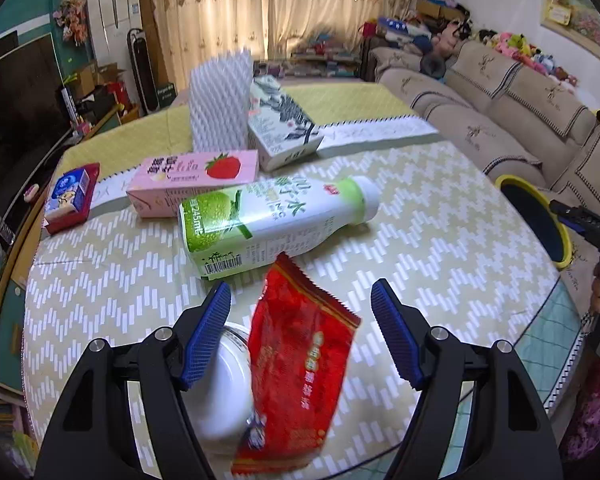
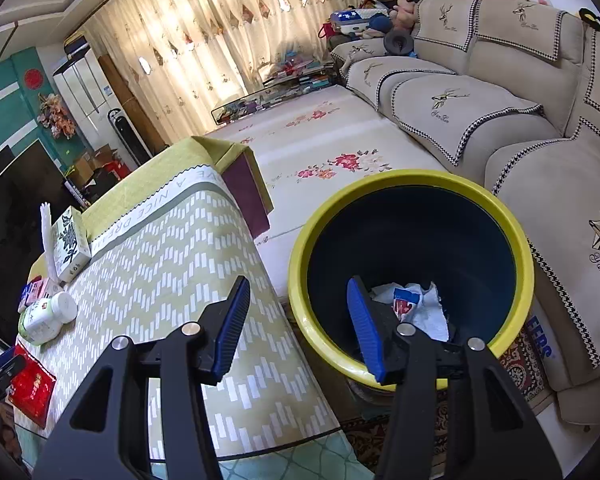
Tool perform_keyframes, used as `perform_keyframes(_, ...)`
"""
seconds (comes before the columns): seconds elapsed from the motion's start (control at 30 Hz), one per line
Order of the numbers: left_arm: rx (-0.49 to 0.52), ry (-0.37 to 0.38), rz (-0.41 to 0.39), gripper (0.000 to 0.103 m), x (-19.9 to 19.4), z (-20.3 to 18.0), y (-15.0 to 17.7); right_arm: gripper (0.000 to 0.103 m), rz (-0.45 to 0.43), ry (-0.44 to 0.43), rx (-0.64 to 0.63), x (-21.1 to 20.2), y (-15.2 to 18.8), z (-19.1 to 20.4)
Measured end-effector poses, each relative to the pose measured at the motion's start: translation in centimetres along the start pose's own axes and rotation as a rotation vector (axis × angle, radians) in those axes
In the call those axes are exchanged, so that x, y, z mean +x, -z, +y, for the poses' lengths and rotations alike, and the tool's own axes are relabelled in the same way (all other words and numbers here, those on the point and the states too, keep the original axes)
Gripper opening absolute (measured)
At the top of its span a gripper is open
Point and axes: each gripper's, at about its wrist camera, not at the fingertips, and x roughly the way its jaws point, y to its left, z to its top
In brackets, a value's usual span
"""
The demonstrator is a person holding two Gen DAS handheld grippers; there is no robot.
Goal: Collect trash
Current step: 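Lower the left gripper onto the red snack bag and grasp it, then carry the red snack bag over the bin and open the left gripper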
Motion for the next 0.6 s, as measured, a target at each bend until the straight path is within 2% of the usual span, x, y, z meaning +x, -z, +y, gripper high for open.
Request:
perform_keyframes(0.1,0.021,-0.004,0.025,0.067,0.7,-0.1,-0.3,0.049,0.009,-0.009,-0.004,0.3,0.1,0.1)
perform_keyframes(0.23,0.033,0.008,0.067,0.047,1.5,-0.5,-0.3,0.049,0.018,-0.027,-0.006,0.4,0.2,0.1)
perform_keyframes(0.3,0.049,0.005,0.068,0.032,1.4,-0.8,-0.3,0.049,0.018,-0.032,-0.010,0.3,0.2,0.2)
perform_keyframes(0.37,0.041,0.052,0.076,0.016,1.2,-1.0,-0.2,0.049,0.013,-0.038,-0.013,0.0,0.2,0.2)
perform_keyframes(0.47,0.058,0.077,0.062,0.007,0.4,-1.9,-0.2,0.049,0.001,-0.045,-0.011,-0.4,0.1,0.2)
perform_keyframes(0.6,0.083,0.122,0.024,0.003,-1.3,-3.5,-0.5,0.049,-0.014,-0.050,-0.005,-1.1,0.0,-0.1)
